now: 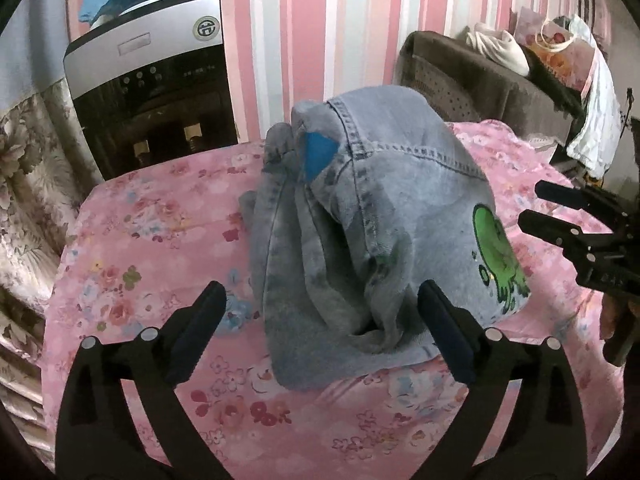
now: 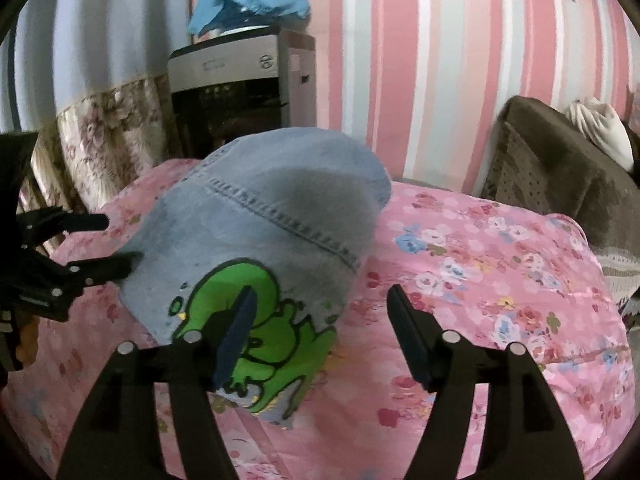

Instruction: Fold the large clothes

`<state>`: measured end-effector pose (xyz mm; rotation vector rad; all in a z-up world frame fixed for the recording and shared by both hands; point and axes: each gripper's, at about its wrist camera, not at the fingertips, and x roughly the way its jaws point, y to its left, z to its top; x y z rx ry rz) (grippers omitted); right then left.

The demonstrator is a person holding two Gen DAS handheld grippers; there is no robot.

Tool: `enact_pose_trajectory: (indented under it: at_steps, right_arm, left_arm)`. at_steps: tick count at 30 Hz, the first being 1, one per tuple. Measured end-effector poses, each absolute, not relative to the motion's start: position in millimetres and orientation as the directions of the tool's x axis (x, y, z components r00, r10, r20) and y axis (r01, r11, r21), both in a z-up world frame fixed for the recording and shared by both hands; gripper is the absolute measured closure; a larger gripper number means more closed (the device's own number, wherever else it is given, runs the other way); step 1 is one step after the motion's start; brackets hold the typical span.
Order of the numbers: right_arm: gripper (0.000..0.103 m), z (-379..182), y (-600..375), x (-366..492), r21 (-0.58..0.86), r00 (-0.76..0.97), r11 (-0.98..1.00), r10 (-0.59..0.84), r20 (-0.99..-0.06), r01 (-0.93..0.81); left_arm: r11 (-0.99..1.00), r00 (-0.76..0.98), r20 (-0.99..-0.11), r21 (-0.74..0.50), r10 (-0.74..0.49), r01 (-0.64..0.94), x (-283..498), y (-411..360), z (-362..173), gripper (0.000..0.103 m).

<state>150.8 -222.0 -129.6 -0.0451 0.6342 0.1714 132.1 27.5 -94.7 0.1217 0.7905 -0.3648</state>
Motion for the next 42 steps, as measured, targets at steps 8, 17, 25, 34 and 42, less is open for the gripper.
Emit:
enact_pose_trajectory:
  at_steps: [8,17,25,34,42]
  right_arm:
    - [0.035,-141.4,-246.8,178.3,0.107,0.758,0.986,0.168,-0.63,-0.129]
    - [0.035,-157.5,-252.2,181.7,0.112,0.737,0.987,0.162,-0.656,-0.117]
    - [0.054,-162.7,-215.2,185.2,0.248,0.677,0.94,0.342,-0.652,-0.236]
    - [0.054,-136.6,-136.6,178.4,0.09,0.707,0.948,0.289,-0.645,-0.305]
    - [0.054,-150.3,-139.8,174.3,-0.083,0.745,0.957,0.159,-0.647,-0.277]
  left_arm:
    - [0.898,0.608,-0.728,-0.023,-0.316,0.439,160.6,-5.7,-79.3,0.003]
    - [0.856,0.509,-0.778,-0.071,-0.368,0.511,195.7,-28.3,-103.4,0.077]
    - [0.861,0.534,-0.762,-0.059,-0.366,0.506,173.7,10.3,-105.1,0.084]
    - [0.898,0.537,-0.769,-0.108,-0.347,0.427,154.2,72.0,-122.2,0.09]
    - [0.894,0.568,-0.758,-0.044,-0.321,0.446,166.7,49.0,-132.4,0.085]
